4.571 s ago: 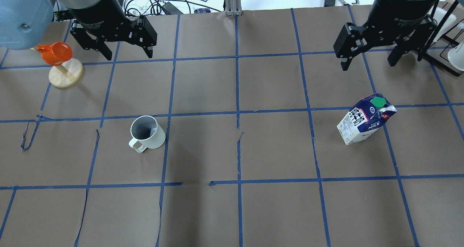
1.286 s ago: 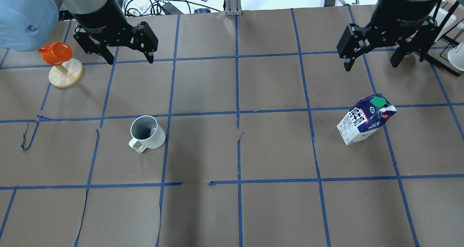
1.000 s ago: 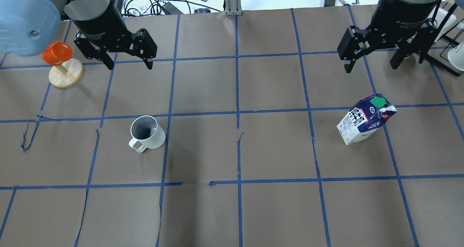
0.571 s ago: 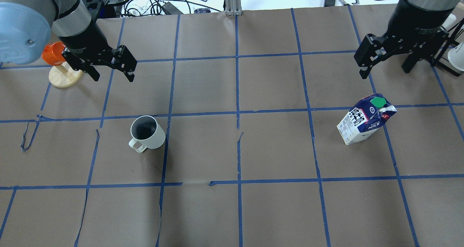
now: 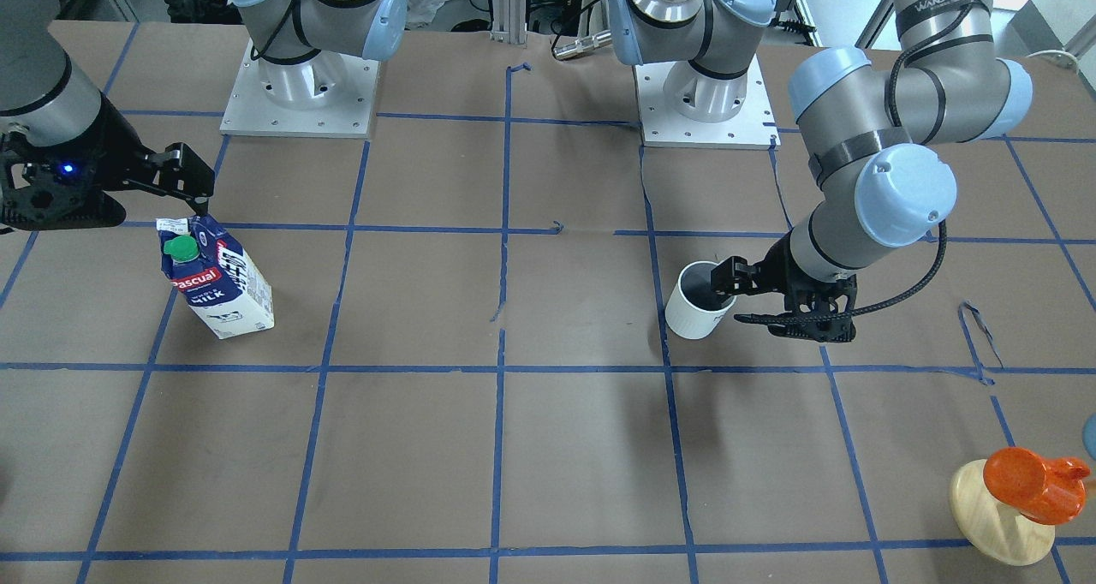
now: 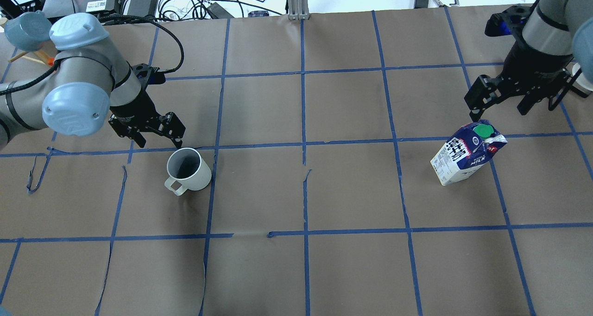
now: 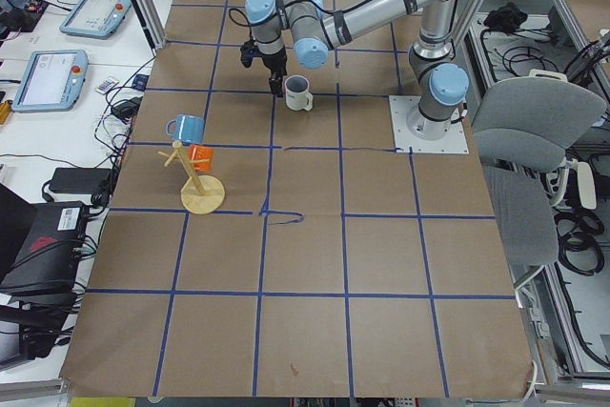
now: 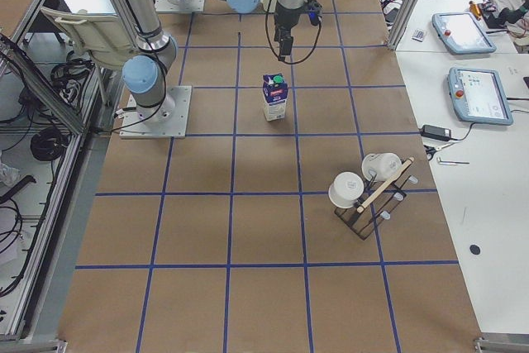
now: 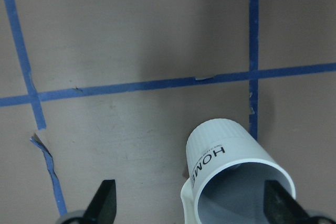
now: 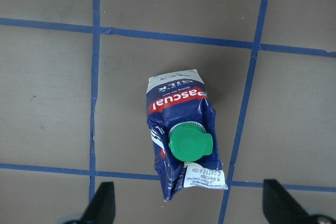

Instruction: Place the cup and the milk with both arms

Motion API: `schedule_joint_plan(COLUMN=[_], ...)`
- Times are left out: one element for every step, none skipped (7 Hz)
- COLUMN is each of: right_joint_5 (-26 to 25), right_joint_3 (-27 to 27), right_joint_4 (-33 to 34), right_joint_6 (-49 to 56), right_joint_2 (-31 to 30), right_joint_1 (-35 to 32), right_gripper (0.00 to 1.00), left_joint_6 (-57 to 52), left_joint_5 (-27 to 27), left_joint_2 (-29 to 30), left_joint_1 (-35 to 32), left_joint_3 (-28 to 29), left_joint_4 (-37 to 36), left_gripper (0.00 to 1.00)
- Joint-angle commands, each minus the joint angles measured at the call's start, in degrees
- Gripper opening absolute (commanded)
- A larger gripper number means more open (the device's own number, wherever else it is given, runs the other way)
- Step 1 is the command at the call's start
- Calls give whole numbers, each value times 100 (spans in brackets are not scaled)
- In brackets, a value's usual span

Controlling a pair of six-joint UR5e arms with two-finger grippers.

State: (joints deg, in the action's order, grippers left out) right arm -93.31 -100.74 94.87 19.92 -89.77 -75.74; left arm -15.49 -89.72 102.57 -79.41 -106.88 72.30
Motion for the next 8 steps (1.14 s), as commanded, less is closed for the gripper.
schedule_joint_plan(right_joint_5=[14,32,75,76,76,67,85,93], right_joint_3=[-506,-682,-832,-929,-1000,-1044,-1053,-1062], right_joint_4=[487,697,769,892,910,1006,1085,1338], right_joint_6=[64,56,65,65,74,82,82,74], right_joint_2=[12,64,100,118,179,197,206,197], right_joint_1=[120,121,121,121,121,121,121,121], right_gripper=[100,100,100,100,100,100,97,84], left_joint_6=[11,46,29,11,37,3,-6,20], left_joint_5=[-1,7,-1,-36,-37,-54,-37,-19], left_joint_2=[79,71,27,35,9,0,0,-8], left_joint_1=[57,48,48,31,39,22,13,-13], left_joint_3=[-332,-360,-360,-351,-343,-316,-316,-299], left_joint_4=[-84,-6,30,30,30,21,12,-5], left_gripper=[93,93,90,28,0,0,0,0])
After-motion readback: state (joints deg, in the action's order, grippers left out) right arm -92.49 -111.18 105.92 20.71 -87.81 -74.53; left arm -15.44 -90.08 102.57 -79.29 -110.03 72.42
